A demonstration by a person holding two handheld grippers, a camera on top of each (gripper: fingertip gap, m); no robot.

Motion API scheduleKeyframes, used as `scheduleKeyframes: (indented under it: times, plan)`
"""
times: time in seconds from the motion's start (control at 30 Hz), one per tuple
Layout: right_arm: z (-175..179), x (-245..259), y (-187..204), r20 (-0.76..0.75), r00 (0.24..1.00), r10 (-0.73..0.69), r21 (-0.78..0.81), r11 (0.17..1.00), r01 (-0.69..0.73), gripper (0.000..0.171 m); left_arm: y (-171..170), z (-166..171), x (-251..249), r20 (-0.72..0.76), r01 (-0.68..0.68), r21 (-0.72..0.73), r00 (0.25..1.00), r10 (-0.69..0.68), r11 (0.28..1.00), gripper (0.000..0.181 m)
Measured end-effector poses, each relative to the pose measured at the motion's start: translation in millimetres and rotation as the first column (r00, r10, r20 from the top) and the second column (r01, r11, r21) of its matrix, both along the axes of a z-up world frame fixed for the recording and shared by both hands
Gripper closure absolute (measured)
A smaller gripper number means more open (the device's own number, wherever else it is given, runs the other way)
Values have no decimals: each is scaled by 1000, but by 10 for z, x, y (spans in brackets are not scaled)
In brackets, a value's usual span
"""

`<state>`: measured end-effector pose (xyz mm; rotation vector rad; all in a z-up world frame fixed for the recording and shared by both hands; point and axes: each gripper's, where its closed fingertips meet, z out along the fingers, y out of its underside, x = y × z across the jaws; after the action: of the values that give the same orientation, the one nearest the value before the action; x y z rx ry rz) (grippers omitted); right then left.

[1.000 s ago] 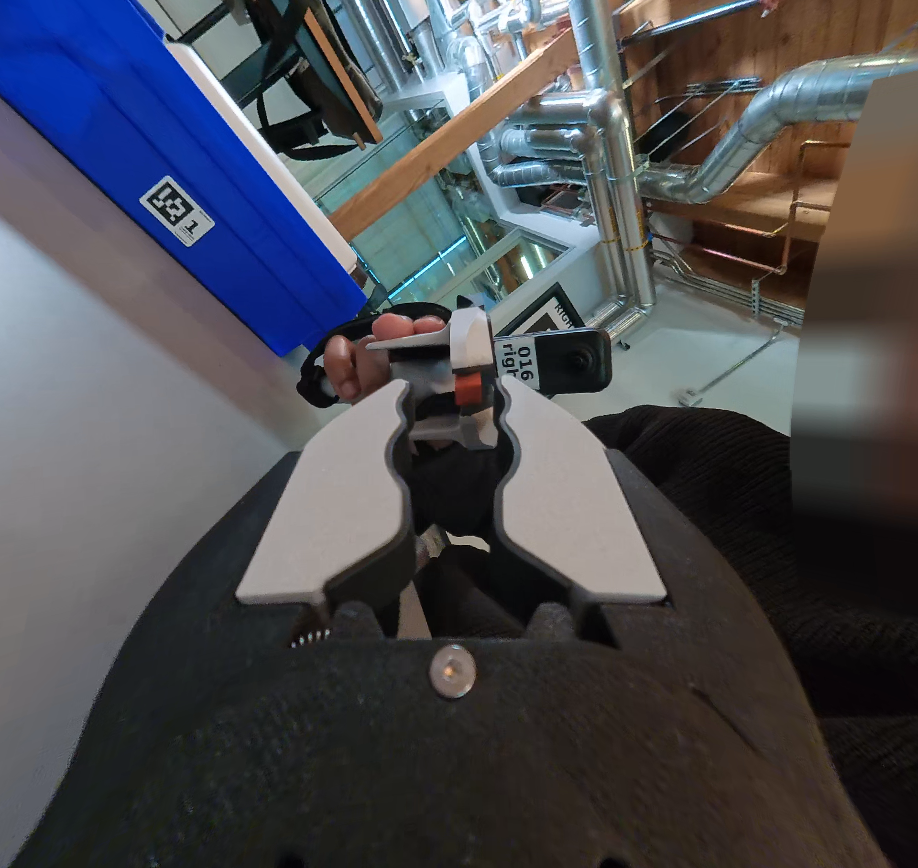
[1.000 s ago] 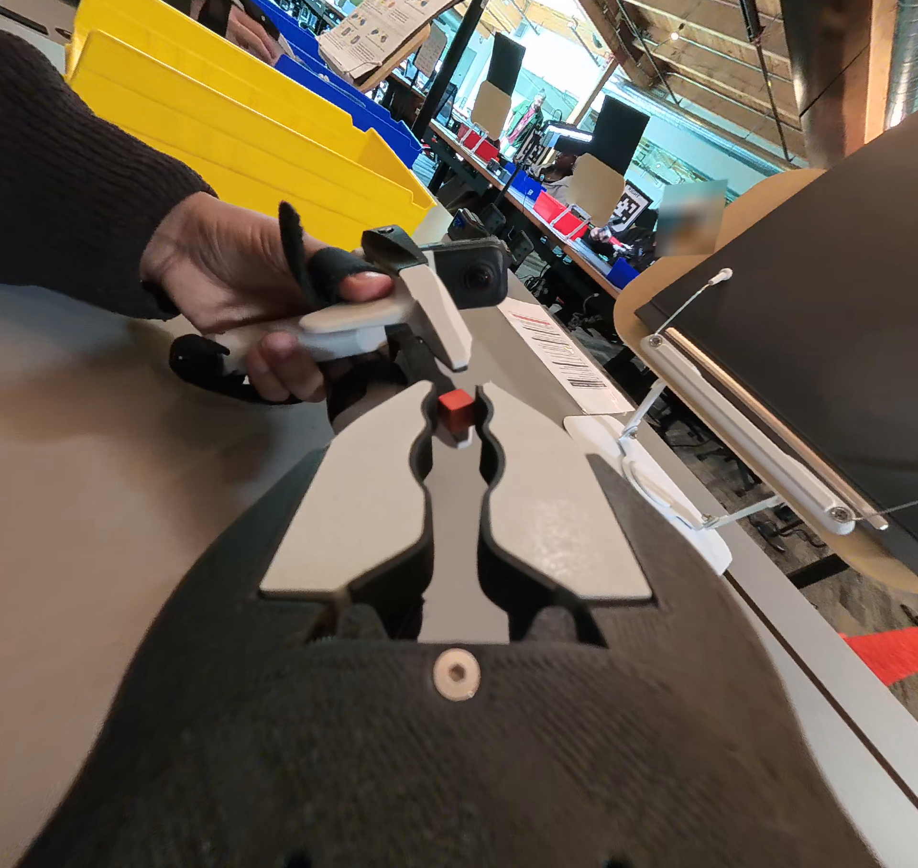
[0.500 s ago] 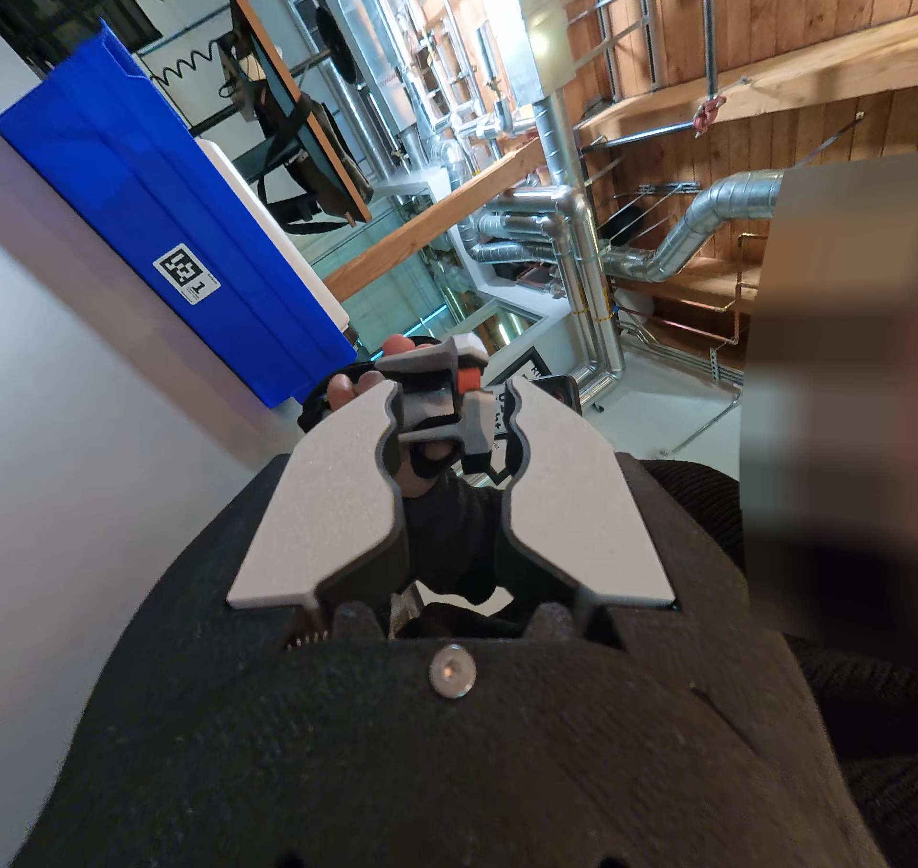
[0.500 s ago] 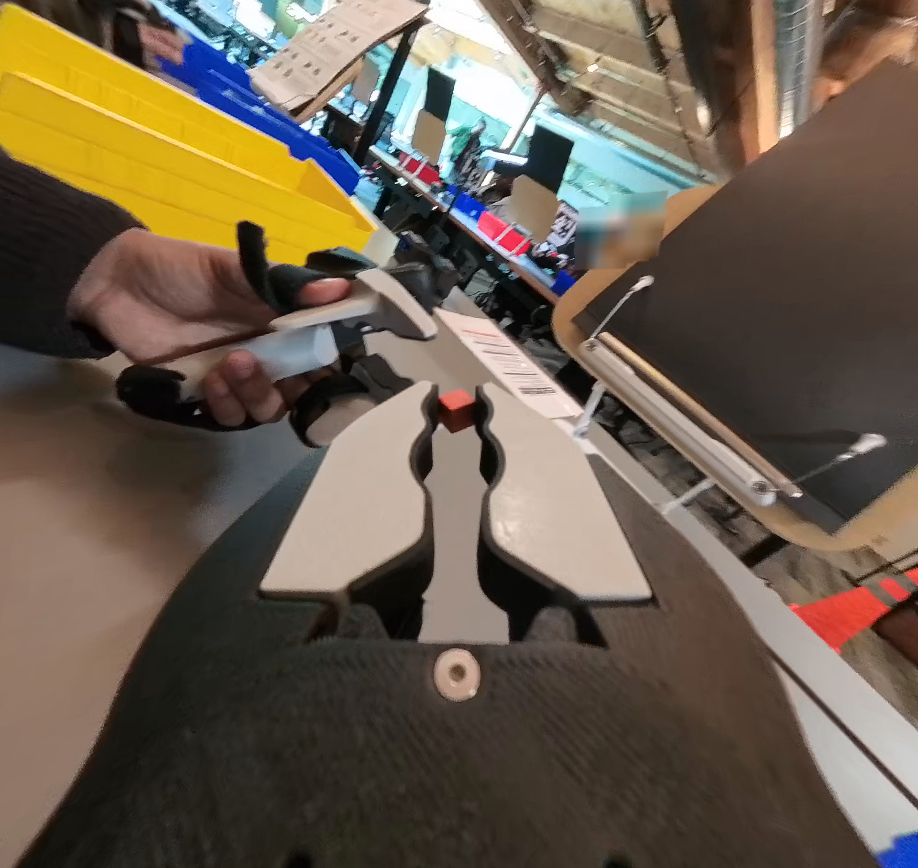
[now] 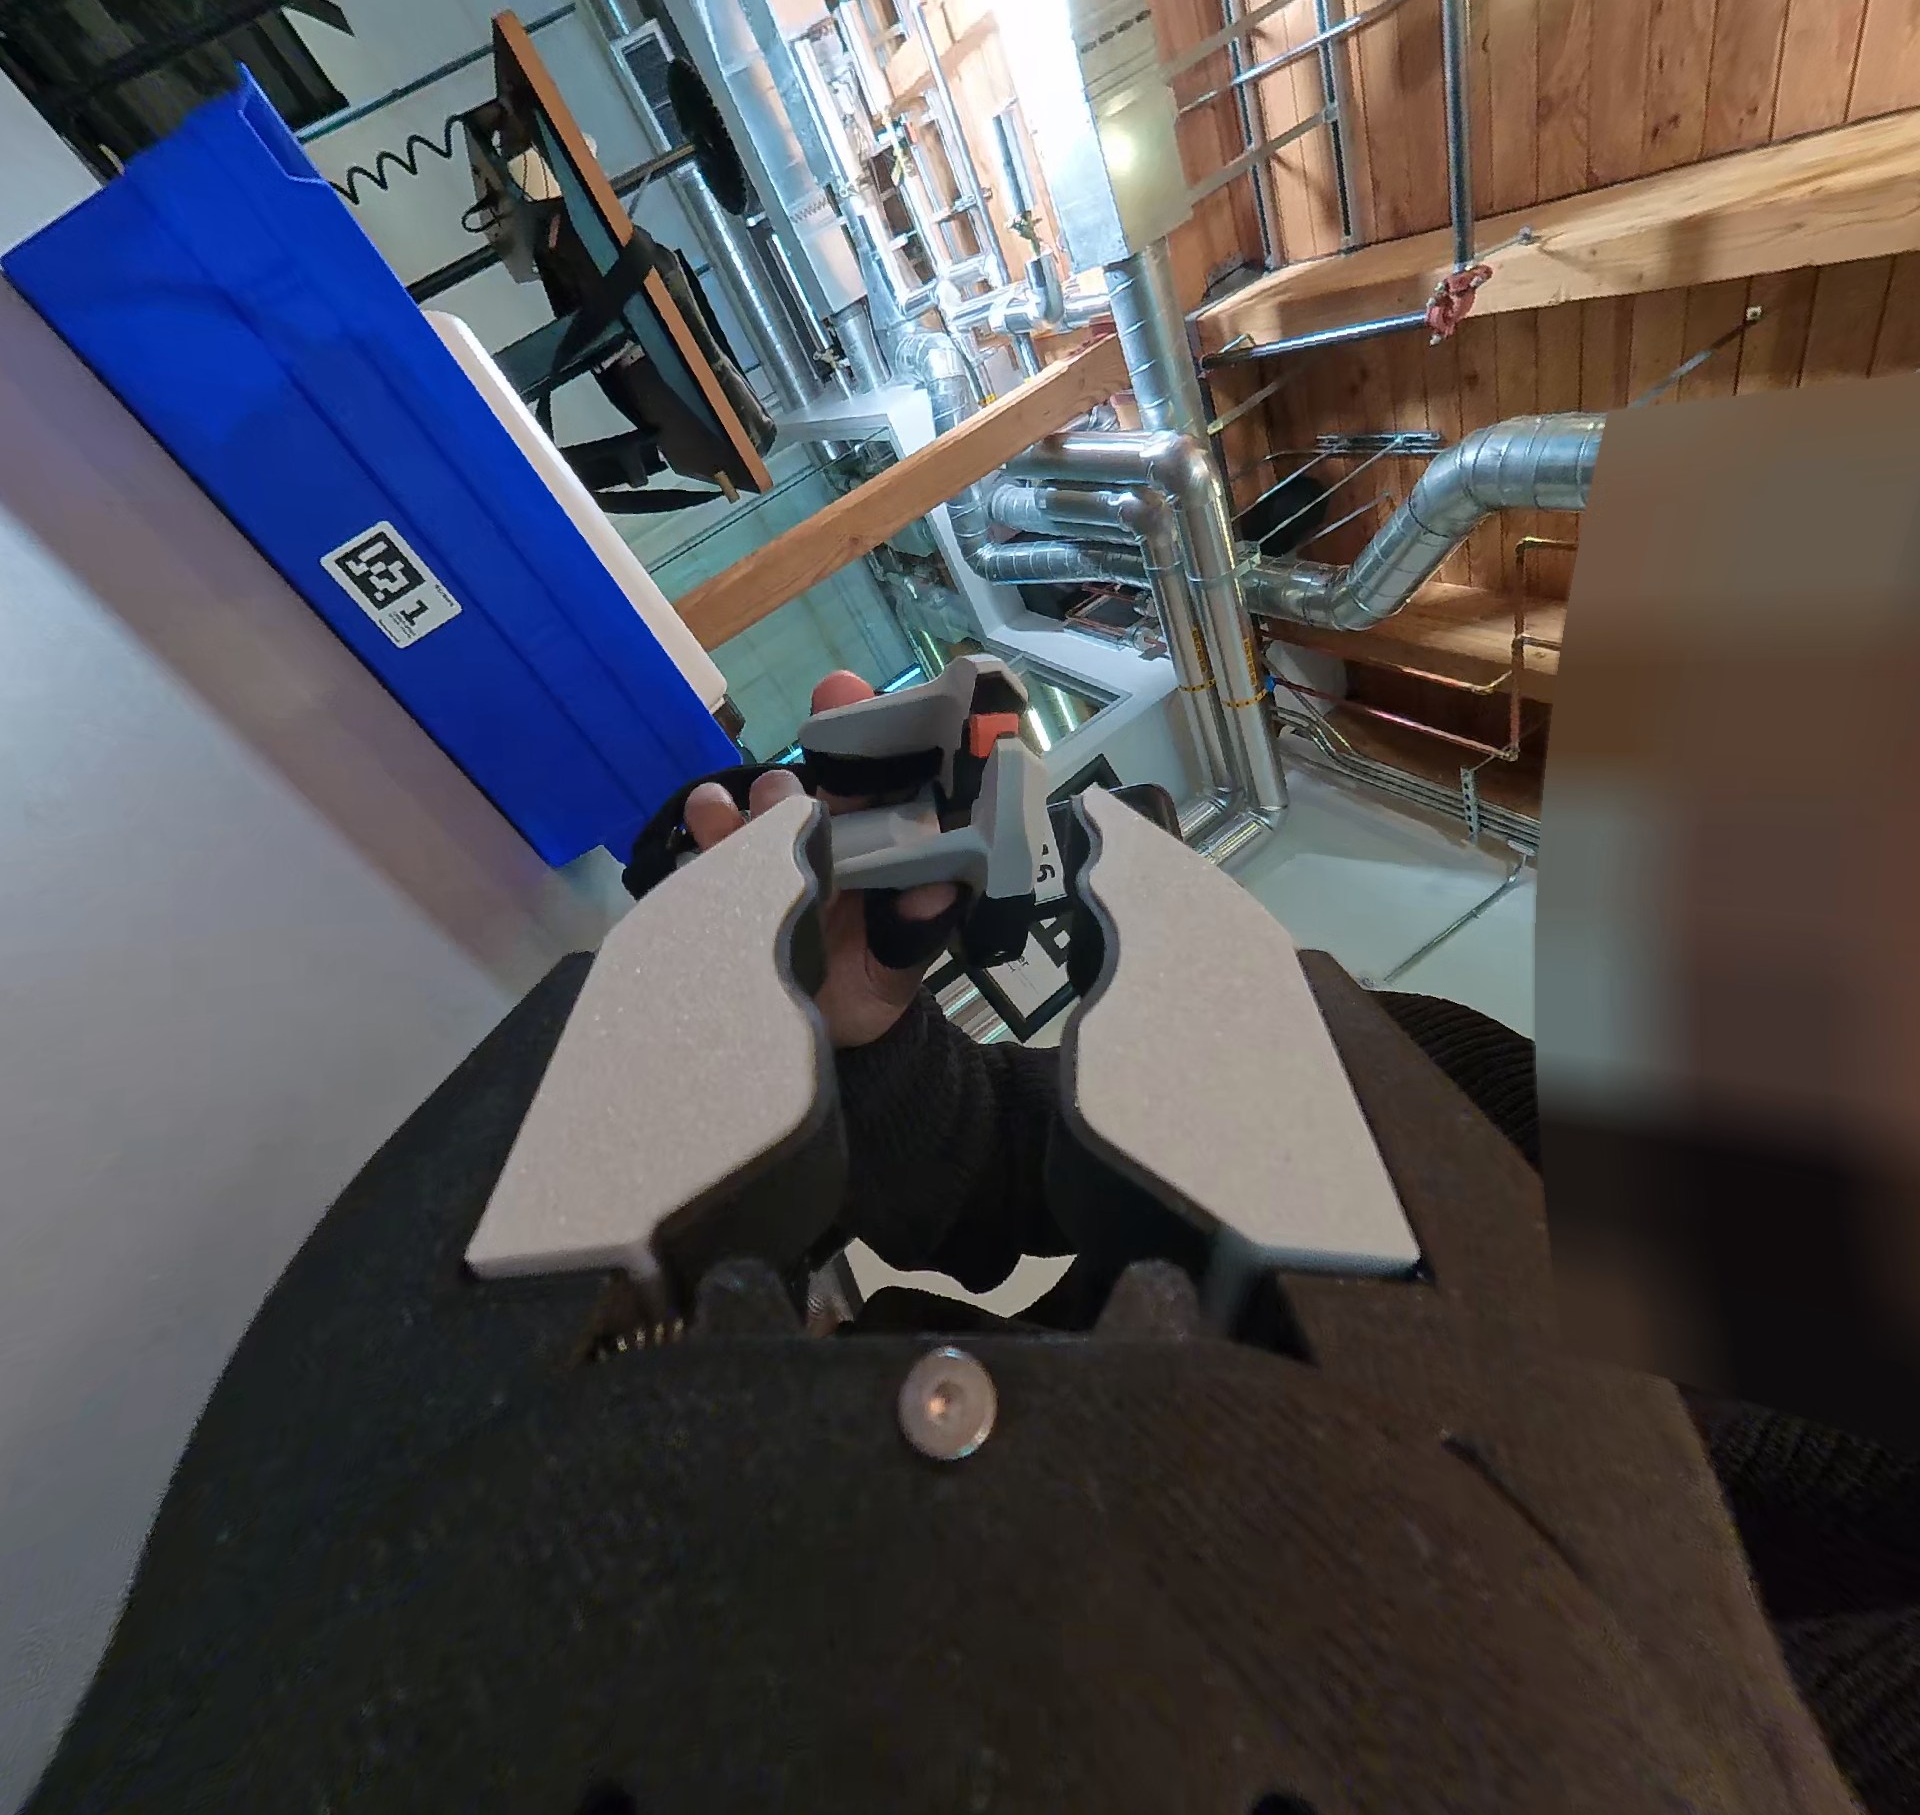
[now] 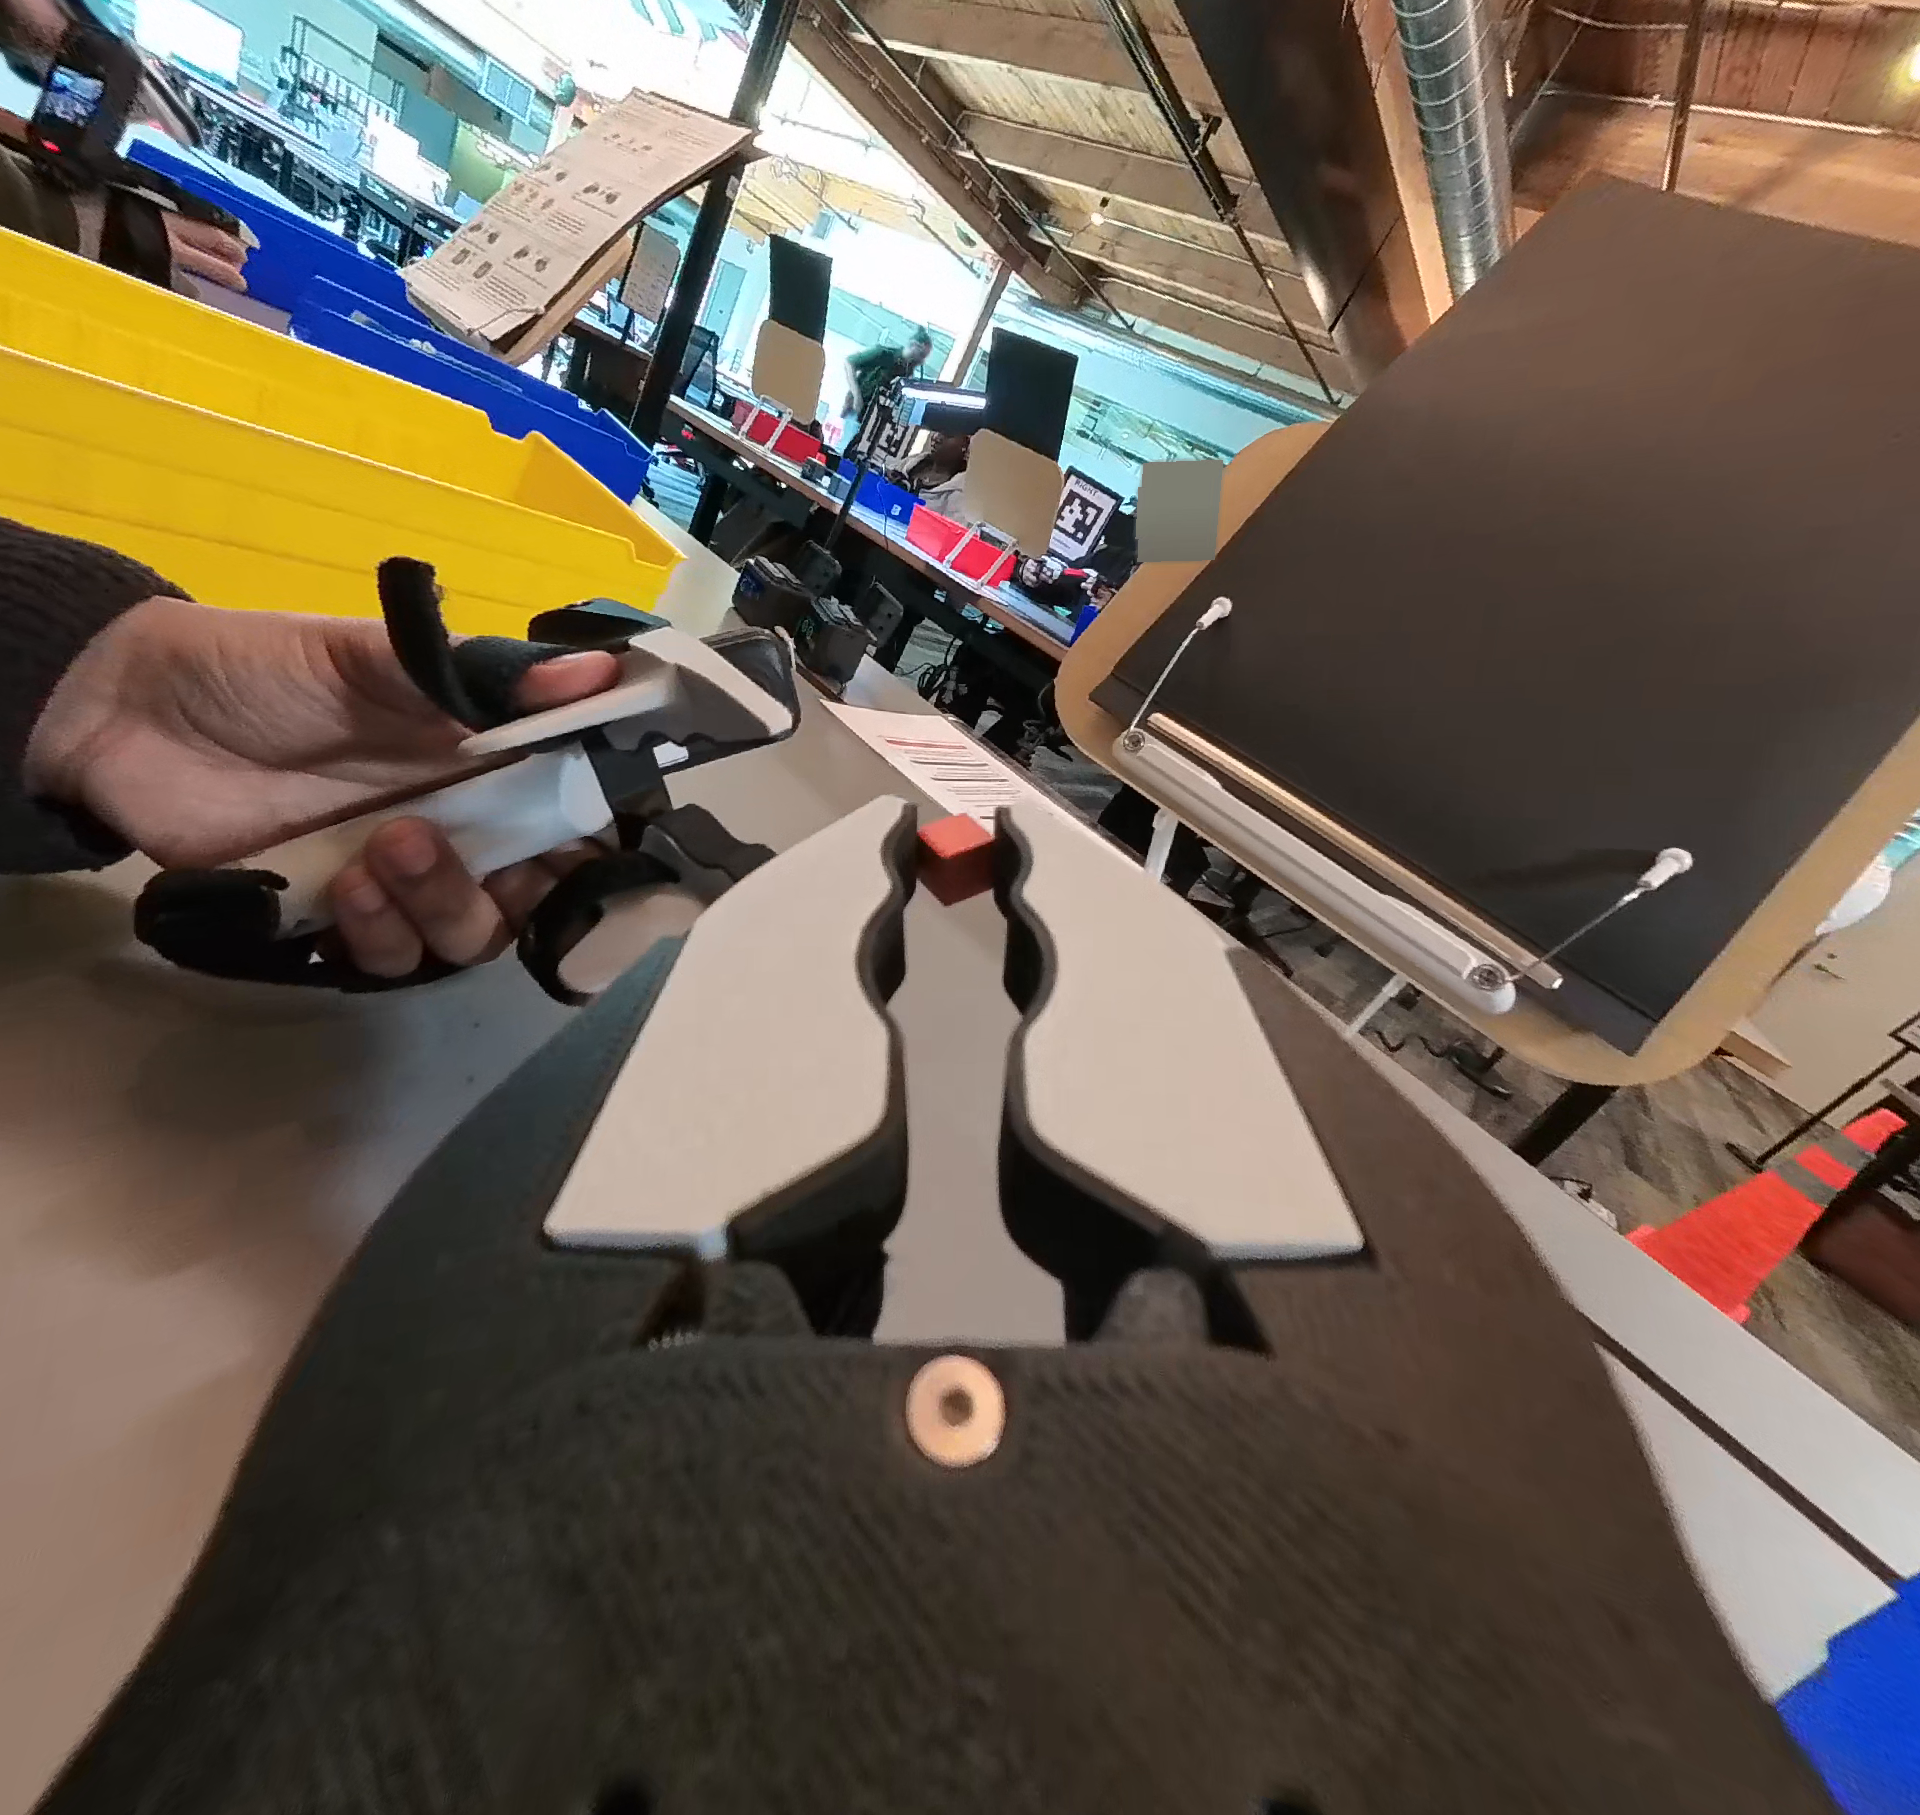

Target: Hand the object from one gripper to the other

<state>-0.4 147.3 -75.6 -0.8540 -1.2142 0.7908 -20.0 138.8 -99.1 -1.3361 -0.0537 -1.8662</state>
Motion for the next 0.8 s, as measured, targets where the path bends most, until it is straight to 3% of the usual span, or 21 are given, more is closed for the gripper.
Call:
scheduleKeyframes:
  times: [0.2, 0.33, 0.53, 0.67, 0.73, 0.8]
  plan:
    - [-20, -19, -26, 6, 1000, 27, -20, 999, -27, 157, -7, 2, 12, 0, 2, -1, 1000, -2, 1000, 138]
    - [15, -14, -136, -47, 980, 193, -230, 953, -199, 157, -11, 5, 13, 2, 1, -1, 1000, -1, 1000, 138]
    - [96, 31, -197, -188, 898, 398, -593, 683, -427, 157, -16, 14, 16, -12, -10, 6, 1000, 10, 1000, 139]
    - [98, 29, -239, -266, 838, 477, -715, 486, -503, 157, -31, 48, 60, -174, -84, 121, 979, 104, 989, 140]
    - [72, 11, -245, -306, 806, 506, -768, 369, -523, 157, -21, 40, 80, -330, -147, 239, 917, 223, 960, 136]
    - [33, -11, -254, -347, 772, 533, -818, 230, -527, 157, -15, 54, 73, -459, -194, 388, 807, 371, 901, 133]
